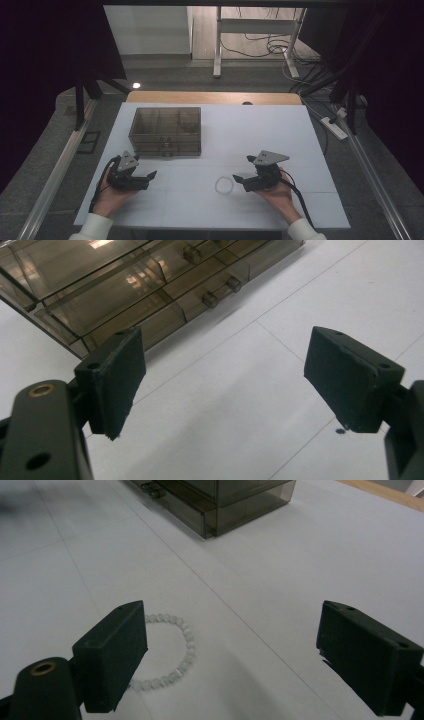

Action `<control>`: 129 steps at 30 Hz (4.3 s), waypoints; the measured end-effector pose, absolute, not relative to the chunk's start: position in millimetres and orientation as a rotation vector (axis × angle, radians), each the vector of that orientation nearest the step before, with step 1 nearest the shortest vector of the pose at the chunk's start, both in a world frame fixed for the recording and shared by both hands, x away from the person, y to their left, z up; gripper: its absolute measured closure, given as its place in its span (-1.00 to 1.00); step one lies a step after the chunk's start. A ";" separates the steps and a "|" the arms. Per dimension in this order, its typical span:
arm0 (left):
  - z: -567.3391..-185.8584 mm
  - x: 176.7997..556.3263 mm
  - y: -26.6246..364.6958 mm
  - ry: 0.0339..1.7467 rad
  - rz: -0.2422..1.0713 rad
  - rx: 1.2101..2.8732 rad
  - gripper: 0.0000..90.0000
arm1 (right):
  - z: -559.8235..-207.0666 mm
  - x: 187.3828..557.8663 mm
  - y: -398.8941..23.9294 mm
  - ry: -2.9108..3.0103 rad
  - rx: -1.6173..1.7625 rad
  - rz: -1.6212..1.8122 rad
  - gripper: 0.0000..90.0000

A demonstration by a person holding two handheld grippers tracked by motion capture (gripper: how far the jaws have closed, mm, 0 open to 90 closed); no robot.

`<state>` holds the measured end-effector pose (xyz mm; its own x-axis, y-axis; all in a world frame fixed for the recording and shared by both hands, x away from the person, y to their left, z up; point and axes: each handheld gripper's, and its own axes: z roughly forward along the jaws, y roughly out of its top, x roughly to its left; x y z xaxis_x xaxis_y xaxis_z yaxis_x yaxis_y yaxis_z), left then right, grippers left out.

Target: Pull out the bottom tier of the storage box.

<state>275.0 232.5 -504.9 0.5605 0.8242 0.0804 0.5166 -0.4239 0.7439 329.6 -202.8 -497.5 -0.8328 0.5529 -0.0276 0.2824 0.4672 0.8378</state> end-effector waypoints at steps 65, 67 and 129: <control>-511.3 294.5 261.7 1.180 0.565 2.121 -0.57 | -506.6 350.0 -119.2 2.541 0.613 1.334 -0.66; -512.5 296.4 261.7 1.185 0.564 2.126 -0.56 | -508.0 351.1 -117.6 2.543 0.615 1.331 -0.66; -525.0 323.9 271.6 1.247 0.526 2.155 -0.32 | -518.6 372.1 -83.8 2.554 0.648 1.298 -0.40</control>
<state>323.9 271.6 -525.0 0.4831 0.8744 0.0446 0.6419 -0.3884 0.6611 372.1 -83.8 -518.6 -0.8829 0.4692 0.0165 0.2900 0.5174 0.8051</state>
